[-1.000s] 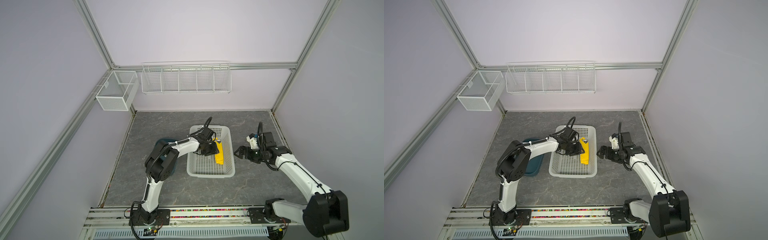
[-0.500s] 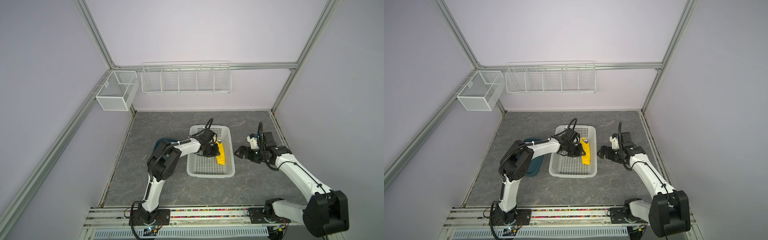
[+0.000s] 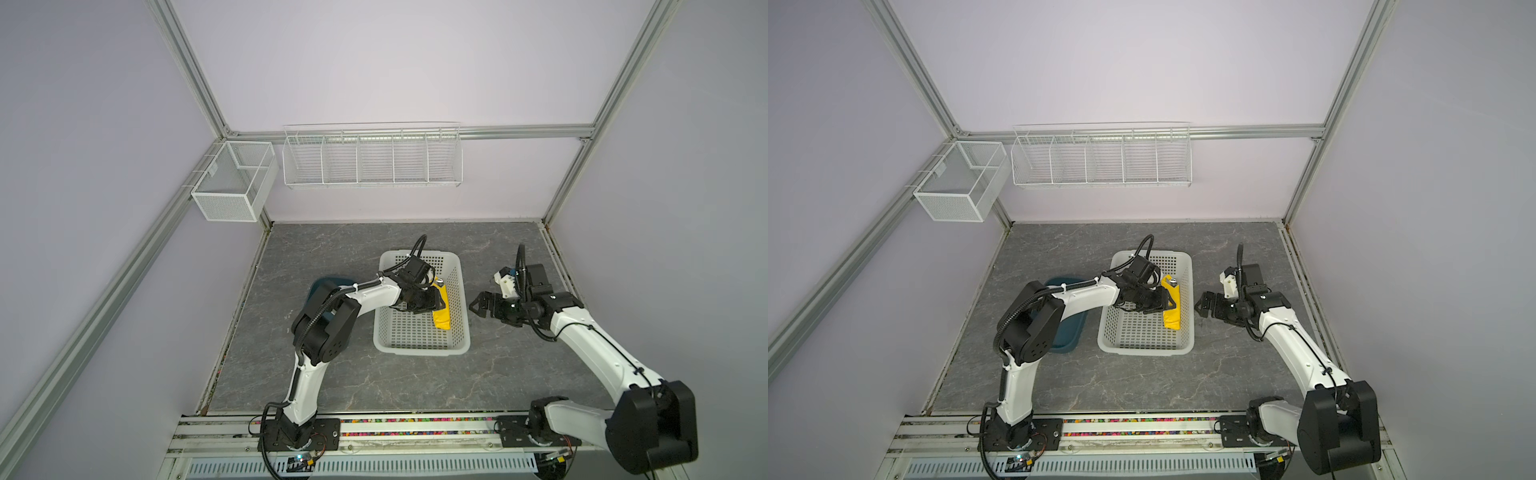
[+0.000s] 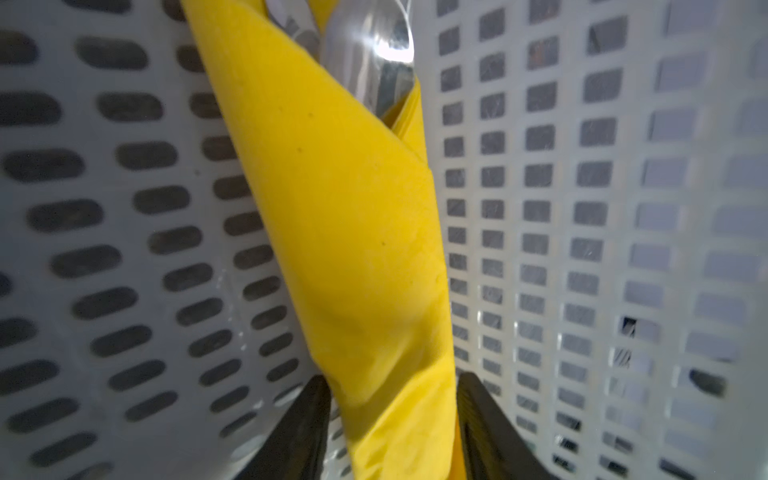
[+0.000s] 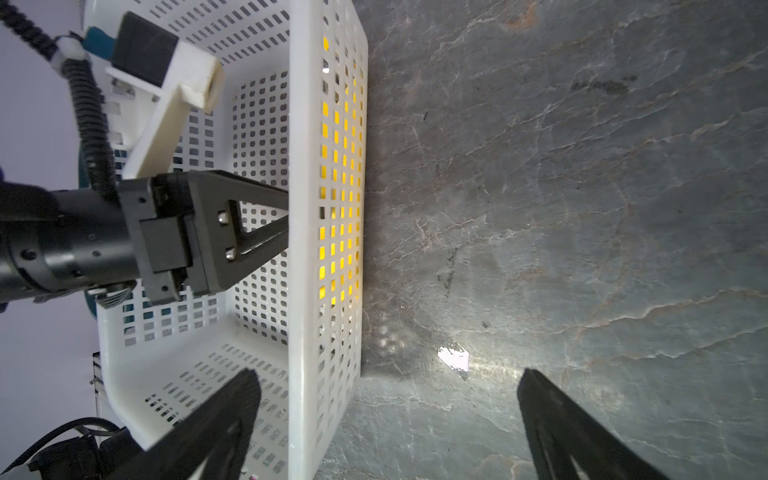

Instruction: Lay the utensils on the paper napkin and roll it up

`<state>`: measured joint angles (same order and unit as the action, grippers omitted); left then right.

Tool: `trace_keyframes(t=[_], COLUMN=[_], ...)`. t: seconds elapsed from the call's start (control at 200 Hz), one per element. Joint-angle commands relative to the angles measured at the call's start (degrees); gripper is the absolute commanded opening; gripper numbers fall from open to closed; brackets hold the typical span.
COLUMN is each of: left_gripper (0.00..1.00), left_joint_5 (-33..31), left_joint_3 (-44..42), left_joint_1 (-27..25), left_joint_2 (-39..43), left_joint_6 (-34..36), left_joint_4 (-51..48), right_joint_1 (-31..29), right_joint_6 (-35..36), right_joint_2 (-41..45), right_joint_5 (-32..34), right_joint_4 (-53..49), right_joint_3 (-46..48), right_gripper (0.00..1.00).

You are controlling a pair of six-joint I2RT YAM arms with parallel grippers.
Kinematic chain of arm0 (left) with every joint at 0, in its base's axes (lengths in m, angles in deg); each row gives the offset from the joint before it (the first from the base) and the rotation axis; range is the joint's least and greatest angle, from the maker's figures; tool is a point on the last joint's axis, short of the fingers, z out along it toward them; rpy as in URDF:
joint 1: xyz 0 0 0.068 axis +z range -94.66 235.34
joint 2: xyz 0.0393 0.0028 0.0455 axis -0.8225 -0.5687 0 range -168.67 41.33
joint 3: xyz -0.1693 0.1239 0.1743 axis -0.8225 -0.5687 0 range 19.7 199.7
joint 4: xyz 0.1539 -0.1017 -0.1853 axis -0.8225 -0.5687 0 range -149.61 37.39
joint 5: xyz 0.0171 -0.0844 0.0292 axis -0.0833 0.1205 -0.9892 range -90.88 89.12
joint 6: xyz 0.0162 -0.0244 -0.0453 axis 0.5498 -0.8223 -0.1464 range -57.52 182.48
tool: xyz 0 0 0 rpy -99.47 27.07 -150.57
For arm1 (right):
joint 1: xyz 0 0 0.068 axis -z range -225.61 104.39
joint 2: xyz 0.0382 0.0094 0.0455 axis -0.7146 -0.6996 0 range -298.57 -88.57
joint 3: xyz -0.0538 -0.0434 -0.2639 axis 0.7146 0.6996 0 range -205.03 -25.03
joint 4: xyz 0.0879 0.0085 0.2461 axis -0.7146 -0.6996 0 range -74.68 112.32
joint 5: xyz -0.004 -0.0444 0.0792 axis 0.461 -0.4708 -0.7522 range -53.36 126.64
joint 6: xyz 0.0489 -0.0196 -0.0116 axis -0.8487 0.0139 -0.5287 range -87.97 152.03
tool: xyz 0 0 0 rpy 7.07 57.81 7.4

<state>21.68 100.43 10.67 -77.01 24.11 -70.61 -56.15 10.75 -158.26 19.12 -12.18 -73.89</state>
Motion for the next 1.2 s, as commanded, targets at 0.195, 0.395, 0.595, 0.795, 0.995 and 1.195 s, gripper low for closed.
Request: trace_keyframes(t=[0.195,0.395,0.595,0.795,0.995,1.195], left_gripper=[0.61,0.61,0.67,0.81,0.99,0.99], left_joint_5=[-5.6,-9.3,-16.4,-24.7,-38.6,-45.5], left_joint_3=[-6.3,-13.4,-20.4,-26.1,-33.2,-38.9], left_joint_1=[-0.4,-0.4,-0.4,-0.3,0.0,3.2], left_joint_2=[10.9,20.1,30.3,40.7,52.4,63.6], left_joint_6=[3.3,5.9,8.7,11.3,12.8,14.5], left_joint_4=[3.9,8.8,10.3,10.7,10.7,8.2], right_joint_1=[0.1,0.2,0.2,0.2,0.2,0.1], right_joint_6=[-1.4,-2.3,-1.2,2.7,6.3,11.8], right_joint_2=[5.8,11.9,18.6,22.1,20.2,16.1], right_joint_5=[6.1,13.9,21.2,30.6,39.0,48.4], right_joint_4=[0.4,2.4,4.9,6.1,10.3,24.8], right_joint_3=[1.0,1.8,4.2,5.7,7.4,13.9], right_gripper=[0.98,0.97,0.93,0.89,0.89,0.89])
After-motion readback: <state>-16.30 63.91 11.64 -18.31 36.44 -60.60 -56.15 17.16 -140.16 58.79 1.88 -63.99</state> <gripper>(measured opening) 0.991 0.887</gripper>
